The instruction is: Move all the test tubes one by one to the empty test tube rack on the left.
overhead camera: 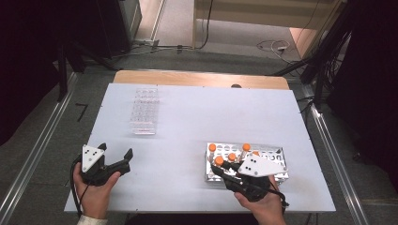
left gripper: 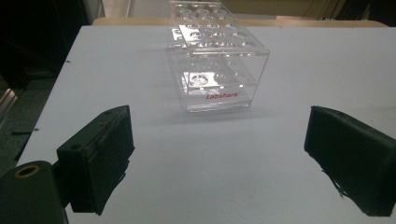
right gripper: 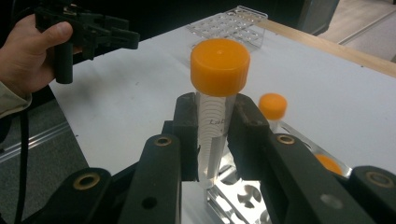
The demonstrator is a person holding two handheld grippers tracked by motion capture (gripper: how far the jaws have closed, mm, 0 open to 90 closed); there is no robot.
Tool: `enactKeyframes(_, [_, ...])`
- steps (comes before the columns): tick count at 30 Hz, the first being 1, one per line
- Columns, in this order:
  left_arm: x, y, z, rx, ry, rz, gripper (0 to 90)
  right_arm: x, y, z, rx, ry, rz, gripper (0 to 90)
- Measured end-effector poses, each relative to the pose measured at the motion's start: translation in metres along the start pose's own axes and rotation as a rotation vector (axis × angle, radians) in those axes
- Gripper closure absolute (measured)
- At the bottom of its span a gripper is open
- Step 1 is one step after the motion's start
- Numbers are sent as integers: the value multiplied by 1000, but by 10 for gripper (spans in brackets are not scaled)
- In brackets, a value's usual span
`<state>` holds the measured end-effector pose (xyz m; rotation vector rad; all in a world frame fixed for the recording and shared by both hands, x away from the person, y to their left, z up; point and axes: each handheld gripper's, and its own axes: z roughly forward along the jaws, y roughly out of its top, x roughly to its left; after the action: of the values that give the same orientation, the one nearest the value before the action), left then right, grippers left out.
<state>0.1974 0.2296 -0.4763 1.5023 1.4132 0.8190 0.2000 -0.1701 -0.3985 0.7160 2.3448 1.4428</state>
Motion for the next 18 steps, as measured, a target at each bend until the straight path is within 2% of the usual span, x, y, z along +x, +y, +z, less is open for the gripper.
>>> enactKeyframes(7, [-4,4,-1,2,-28,-1,80,8,6,20,17,28,-23,720])
enactKeyframes(11, [-9,7,-2,-3,-52,2,80,16,10,44,39,45,-40,720])
enactKeyframes(13, [-12,8,-3,-5,-64,3,81,17,10,49,44,52,-42,720])
enactKeyframes(17, [-18,12,-7,-15,-93,8,81,23,13,69,67,46,-49,721])
enactKeyframes(18, [-19,13,-8,-17,-100,10,81,26,14,79,80,39,-57,720])
